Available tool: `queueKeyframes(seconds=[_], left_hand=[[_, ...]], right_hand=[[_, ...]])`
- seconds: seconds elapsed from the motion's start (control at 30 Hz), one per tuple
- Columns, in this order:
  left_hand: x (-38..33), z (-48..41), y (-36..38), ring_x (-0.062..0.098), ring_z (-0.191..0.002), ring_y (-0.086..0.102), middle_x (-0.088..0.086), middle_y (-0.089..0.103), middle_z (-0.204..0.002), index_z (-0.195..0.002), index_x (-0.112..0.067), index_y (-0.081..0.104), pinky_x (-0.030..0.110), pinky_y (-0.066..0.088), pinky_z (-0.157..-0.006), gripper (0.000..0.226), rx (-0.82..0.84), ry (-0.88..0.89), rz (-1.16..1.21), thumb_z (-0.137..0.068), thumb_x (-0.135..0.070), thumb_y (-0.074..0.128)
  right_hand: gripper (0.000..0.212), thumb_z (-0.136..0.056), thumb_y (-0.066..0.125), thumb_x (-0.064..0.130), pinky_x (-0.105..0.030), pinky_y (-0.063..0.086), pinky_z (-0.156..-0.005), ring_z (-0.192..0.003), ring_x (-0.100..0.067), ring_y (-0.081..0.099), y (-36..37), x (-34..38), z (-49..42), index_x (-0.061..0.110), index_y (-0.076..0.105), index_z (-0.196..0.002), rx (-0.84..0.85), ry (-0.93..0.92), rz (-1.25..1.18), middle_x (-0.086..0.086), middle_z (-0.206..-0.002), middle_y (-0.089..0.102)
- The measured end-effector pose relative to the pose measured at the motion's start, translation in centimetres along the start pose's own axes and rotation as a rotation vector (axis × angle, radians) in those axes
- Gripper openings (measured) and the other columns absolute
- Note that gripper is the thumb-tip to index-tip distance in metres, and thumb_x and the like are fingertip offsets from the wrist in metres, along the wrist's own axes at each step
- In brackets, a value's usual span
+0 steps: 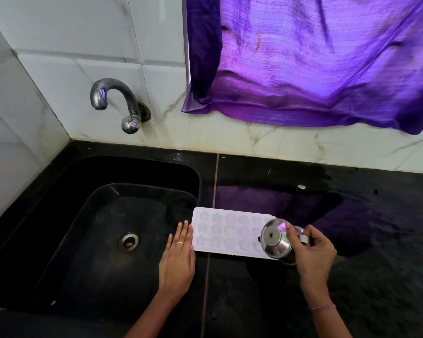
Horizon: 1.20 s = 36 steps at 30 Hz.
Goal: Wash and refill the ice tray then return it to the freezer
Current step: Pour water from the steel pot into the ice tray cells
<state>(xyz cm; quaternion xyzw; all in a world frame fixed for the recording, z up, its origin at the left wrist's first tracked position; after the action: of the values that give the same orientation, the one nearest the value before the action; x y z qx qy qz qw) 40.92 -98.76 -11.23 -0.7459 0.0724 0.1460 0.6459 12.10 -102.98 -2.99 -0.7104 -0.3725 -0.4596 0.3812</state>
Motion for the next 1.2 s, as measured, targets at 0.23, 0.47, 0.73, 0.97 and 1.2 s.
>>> queueKeyframes(seconds=[0.23, 0.47, 0.73, 0.97, 1.2], left_hand=[[0.1, 0.0, 0.1, 0.017, -0.141, 0.025, 0.002, 0.031, -0.151, -0.143, -0.007, 0.035, 0.024, 0.001, -0.116, 0.053, 0.013, -0.004, 0.011, -0.094, -0.024, 0.02], [0.1, 0.0, 0.2, 0.016, -0.142, 0.021, 0.0, 0.027, -0.152, -0.144, -0.008, 0.033, 0.024, 0.0, -0.116, 0.054, 0.006, -0.001, 0.008, -0.094, -0.024, 0.018], [0.2, 0.0, 0.3, 0.016, -0.142, 0.022, 0.0, 0.027, -0.152, -0.144, -0.008, 0.032, 0.023, -0.001, -0.116, 0.054, 0.003, -0.005, 0.02, -0.094, -0.025, 0.018], [0.3, -0.1, 0.6, 0.014, -0.144, 0.016, -0.002, 0.021, -0.153, -0.146, -0.01, 0.027, 0.024, -0.002, -0.117, 0.055, 0.005, 0.001, 0.009, -0.094, -0.026, 0.014], [0.4, 0.0, 0.6, 0.013, -0.144, 0.016, -0.003, 0.02, -0.154, -0.146, -0.009, 0.026, 0.023, -0.003, -0.117, 0.056, 0.011, 0.003, -0.004, -0.094, -0.026, 0.014]], right_hand=[[0.038, -0.078, 0.074, 0.01, -0.011, 0.037, -0.044, -0.046, -0.005, 0.037, 0.0, 0.0, -0.1, 0.006, 0.045, -0.053, -0.001, -0.001, 0.008, 0.001, -0.048, 0.041], [0.049, -0.079, 0.073, 0.007, -0.006, 0.03, -0.044, -0.042, -0.001, 0.031, -0.8, -0.5, -0.4, 0.013, 0.033, -0.051, -0.085, 0.079, -0.101, 0.013, -0.042, 0.032], [0.046, -0.079, 0.073, 0.009, -0.01, 0.03, -0.045, -0.046, -0.003, 0.029, -2.5, -1.5, -0.9, 0.009, 0.034, -0.055, -0.155, 0.146, -0.148, 0.011, -0.048, 0.029], [0.041, -0.078, 0.072, 0.004, -0.005, 0.037, -0.047, -0.045, 0.001, 0.04, -2.6, -0.7, -0.9, 0.006, 0.04, -0.052, -0.11, 0.066, -0.069, 0.011, -0.044, 0.042], [0.04, -0.078, 0.073, 0.004, -0.011, 0.033, -0.047, -0.05, -0.007, 0.034, -2.5, 0.4, -0.8, -0.006, 0.042, -0.055, -0.075, -0.008, 0.038, -0.027, -0.054, 0.042]])
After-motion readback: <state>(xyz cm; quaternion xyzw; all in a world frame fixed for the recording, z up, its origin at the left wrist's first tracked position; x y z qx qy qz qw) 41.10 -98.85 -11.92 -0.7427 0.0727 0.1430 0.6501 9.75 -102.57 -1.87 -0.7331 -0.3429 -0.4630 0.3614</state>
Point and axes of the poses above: each hand's wrist, its own z-axis away from the middle knuckle, its own y-axis out of the palm, x = y × z, the point moved 6 cm from there along -z, towards the middle knuckle
